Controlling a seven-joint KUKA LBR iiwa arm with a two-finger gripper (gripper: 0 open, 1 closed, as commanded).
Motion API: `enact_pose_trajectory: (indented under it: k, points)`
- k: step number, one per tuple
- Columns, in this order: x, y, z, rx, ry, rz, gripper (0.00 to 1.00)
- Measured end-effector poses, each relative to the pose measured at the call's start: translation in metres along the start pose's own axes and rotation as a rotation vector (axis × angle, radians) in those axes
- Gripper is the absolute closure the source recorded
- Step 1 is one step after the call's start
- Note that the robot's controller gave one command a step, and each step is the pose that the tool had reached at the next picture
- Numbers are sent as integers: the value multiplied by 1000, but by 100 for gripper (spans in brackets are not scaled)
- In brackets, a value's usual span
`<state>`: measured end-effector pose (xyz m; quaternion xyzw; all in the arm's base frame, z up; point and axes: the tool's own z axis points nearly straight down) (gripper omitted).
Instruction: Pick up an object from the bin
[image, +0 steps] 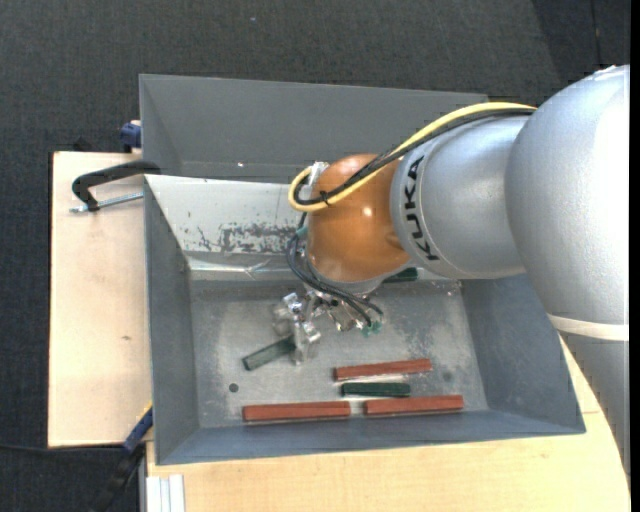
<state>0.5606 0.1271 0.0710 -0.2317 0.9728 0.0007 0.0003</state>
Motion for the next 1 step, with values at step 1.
enact_pose_trajectory:
  k: [1]
  points:
    - [1, 34, -139, 1, -6, -43, 100]
